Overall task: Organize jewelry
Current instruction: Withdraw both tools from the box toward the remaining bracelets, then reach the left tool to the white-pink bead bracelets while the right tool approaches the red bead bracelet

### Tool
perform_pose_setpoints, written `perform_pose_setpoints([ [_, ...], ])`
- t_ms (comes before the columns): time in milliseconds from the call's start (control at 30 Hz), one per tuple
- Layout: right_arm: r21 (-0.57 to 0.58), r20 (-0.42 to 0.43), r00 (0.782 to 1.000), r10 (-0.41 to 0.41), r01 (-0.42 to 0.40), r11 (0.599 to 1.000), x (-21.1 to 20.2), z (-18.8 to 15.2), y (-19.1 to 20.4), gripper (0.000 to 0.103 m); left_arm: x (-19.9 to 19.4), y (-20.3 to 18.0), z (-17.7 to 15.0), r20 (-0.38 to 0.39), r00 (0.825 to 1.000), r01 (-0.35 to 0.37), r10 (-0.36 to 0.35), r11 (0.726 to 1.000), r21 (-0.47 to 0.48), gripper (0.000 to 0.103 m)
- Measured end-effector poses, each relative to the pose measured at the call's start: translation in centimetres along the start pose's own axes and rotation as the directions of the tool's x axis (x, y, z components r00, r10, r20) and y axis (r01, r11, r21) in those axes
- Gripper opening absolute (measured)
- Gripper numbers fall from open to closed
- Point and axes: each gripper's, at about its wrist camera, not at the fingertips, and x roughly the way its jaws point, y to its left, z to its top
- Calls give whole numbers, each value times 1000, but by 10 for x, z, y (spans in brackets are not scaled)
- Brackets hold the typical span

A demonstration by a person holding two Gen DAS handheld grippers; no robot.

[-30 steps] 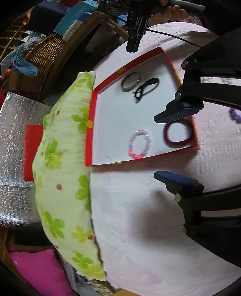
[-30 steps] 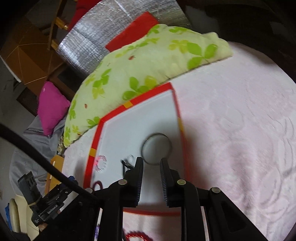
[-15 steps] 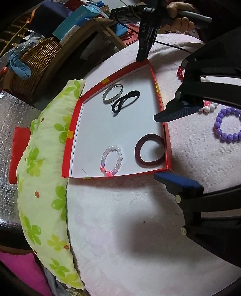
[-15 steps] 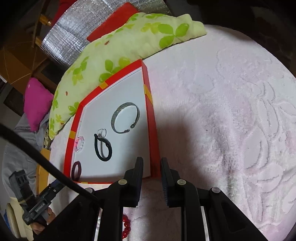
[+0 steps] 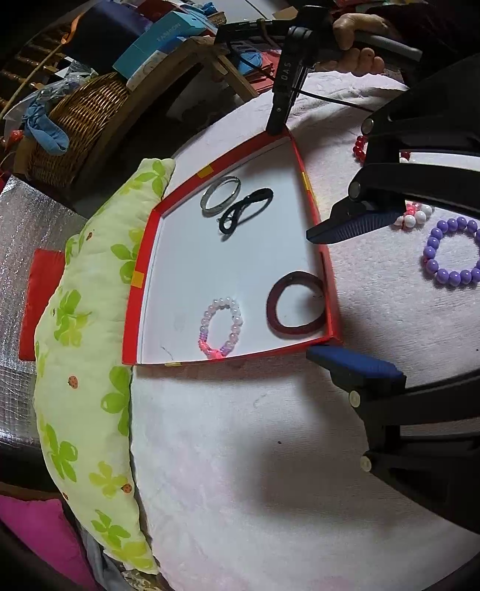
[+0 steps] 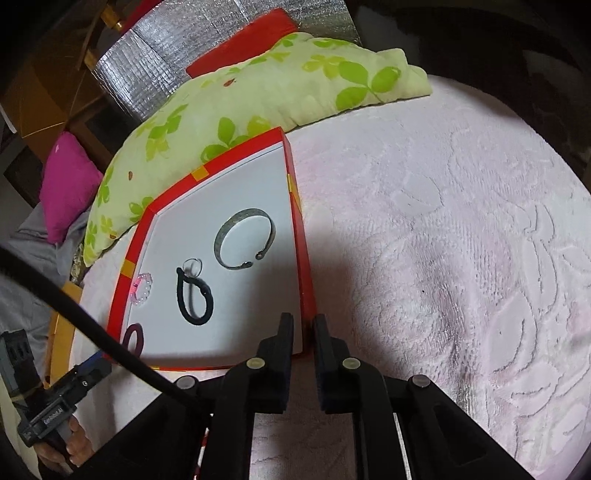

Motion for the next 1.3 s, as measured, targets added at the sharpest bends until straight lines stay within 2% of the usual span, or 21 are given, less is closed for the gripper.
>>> perform_pose_setpoints([
  [100, 19, -3, 1000, 19, -19, 1000, -4, -2, -2, 15, -4, 7, -3, 9, 999, -34, 34, 999, -32, 58],
  [200, 2, 30, 999, 21, -21, 1000, -18, -6, -3, 15, -22, 12, -6, 62, 997, -51, 54, 997, -57, 58],
  [267, 2, 38, 999, 37, -37, 999, -26, -11, -7, 15, -40, 10, -13, 115, 991, -63, 69, 997, -50, 58],
  [367, -6, 31, 997, 68, -67, 998, -35, -23, -8, 15, -53, 3, -26, 146, 986, -76, 77, 997, -12, 58],
  [633, -120, -86, 985, 146, -156, 980, -30, -72, 27, 15, -52, -30, -64, 74, 996, -65, 53, 983, 170, 59],
  [667, -126, -90, 985, 145, -156, 980, -29, -76, 29, 18, -51, -33, -68, 63, 997, -62, 51, 980, 189, 59],
  [867, -177, -102, 993, 55, -72, 981, -13, -90, 37, 20, -41, -41, -74, 39, 998, -57, 49, 973, 225, 59],
  [933, -189, -98, 994, 47, -65, 980, -8, -90, 40, 20, -36, -43, -75, 32, 998, -54, 48, 971, 234, 59],
  [1033, -258, -70, 997, 16, -33, 966, -7, -95, 49, 20, -32, -48, -78, 25, 998, -56, 51, 966, 253, 58],
  [1167, -330, -28, 999, -40, 29, 943, -7, -99, 57, 11, -24, -54, -79, 12, 999, -47, 45, 959, 279, 58],
  [1233, -333, -6, 998, -59, 53, 941, -9, -98, 56, 11, -21, -58, -80, 11, 999, -42, 41, 954, 297, 58],
  [1300, -309, 30, 994, -109, 113, 944, -11, -94, 50, 11, -17, -62, -80, 6, 999, -33, 33, 950, 310, 57],
])
